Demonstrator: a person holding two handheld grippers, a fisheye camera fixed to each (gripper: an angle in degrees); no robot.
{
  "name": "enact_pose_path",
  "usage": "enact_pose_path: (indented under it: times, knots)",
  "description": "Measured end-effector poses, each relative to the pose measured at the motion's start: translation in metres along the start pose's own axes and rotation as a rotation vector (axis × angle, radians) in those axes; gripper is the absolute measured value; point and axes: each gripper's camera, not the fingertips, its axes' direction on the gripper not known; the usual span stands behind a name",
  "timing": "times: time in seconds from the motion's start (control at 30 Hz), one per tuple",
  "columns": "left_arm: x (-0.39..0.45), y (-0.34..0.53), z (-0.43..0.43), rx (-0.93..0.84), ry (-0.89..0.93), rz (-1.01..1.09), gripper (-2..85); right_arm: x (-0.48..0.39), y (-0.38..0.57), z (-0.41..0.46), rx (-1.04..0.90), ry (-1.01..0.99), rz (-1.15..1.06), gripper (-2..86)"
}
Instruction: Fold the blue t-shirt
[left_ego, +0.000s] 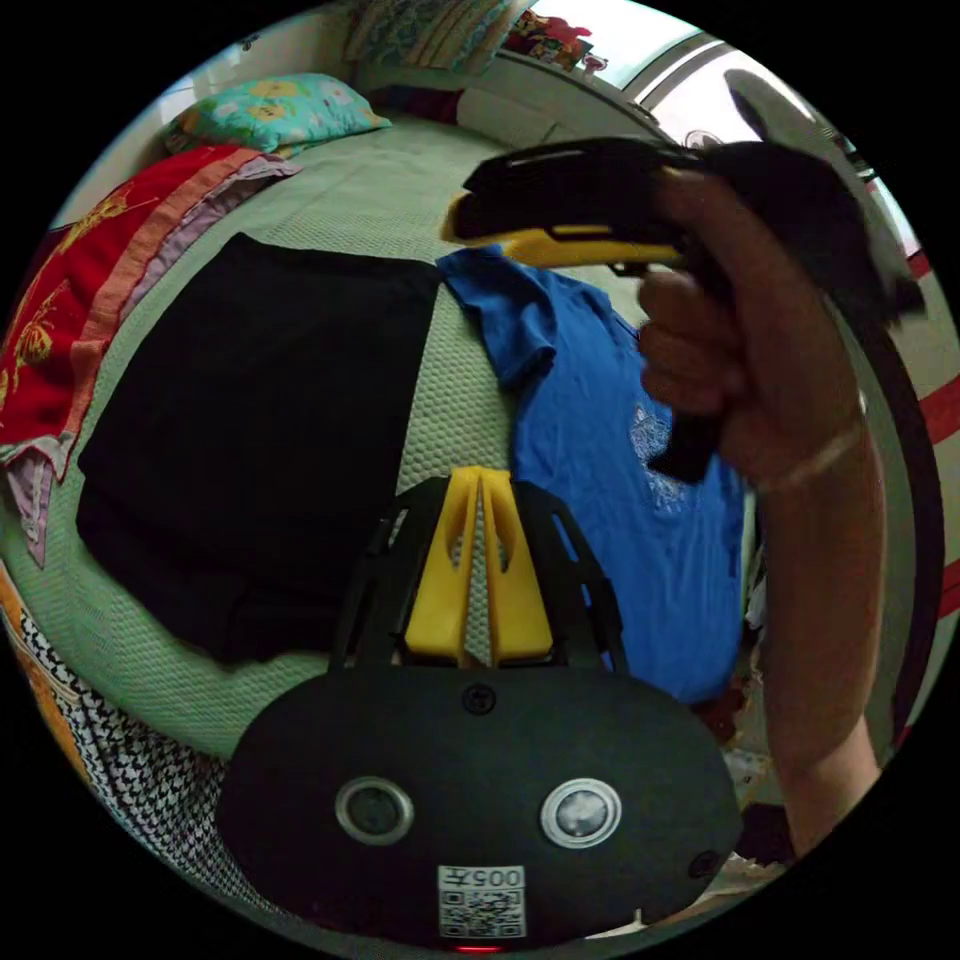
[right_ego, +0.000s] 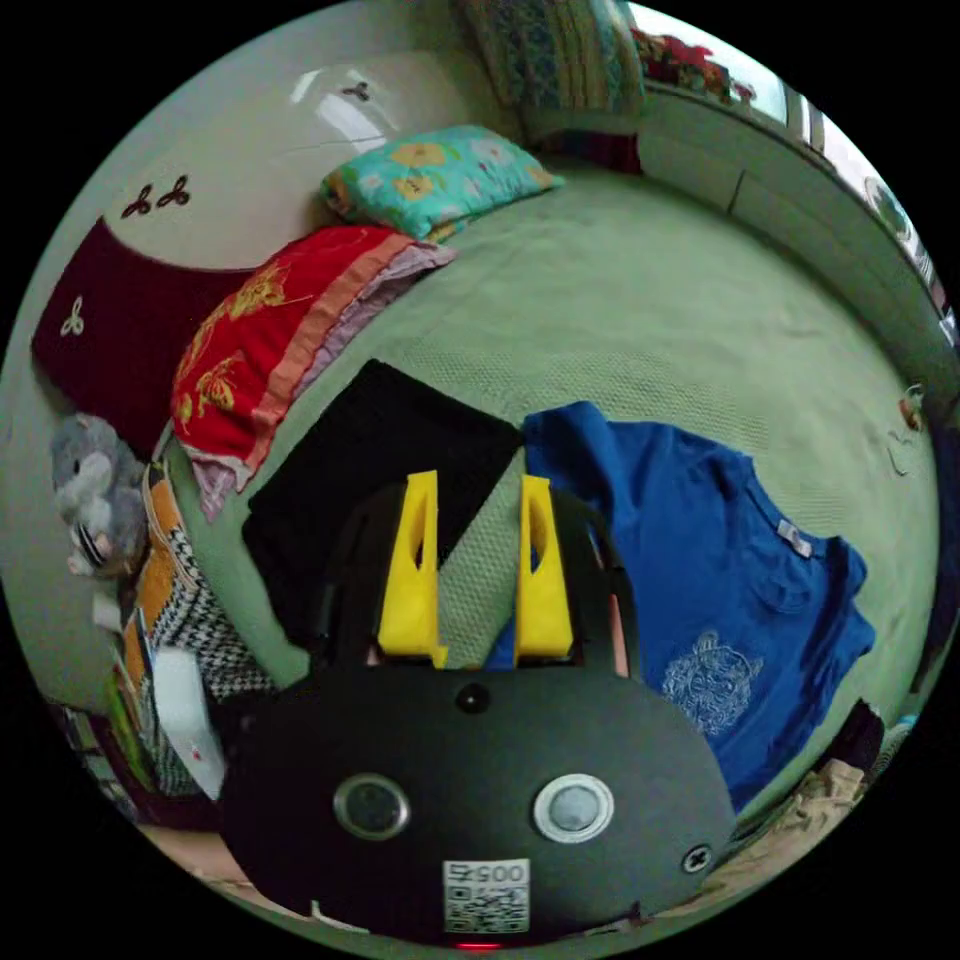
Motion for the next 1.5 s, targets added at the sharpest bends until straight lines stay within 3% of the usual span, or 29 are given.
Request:
enact_pose_path:
  times: [0.2,0.5,0.67,0.9,1.1,1.5]
  knots:
    - [-0.012,0.003,0.001,0.004,-0.005,-0.023,-0.7,0.037,-0.073,0.054,-0.183,-0.049,0.139,9.1]
    - [-0.019,0.006,0.007,-0.004,0.016,-0.04,-0.6,0.043,-0.118,0.106,-0.248,0.181,0.088,8.6]
    - [-0.019,0.01,0.009,-0.002,0.031,-0.036,-0.6,0.068,-0.126,0.121,-0.244,0.139,0.107,7.1]
    - [-0.009,0.016,0.014,0.001,0.009,0.016,-0.6,0.12,-0.126,0.114,-0.218,-0.044,0.181,0.7]
    - [0.009,0.026,0.004,0.128,0.074,0.124,-0.6,0.148,-0.121,0.083,-0.161,-0.163,0.139,-0.4]
    - [0.01,0.03,0.022,0.212,0.056,0.033,3.9,0.237,-0.079,0.008,-0.068,-0.194,0.091,-1.1]
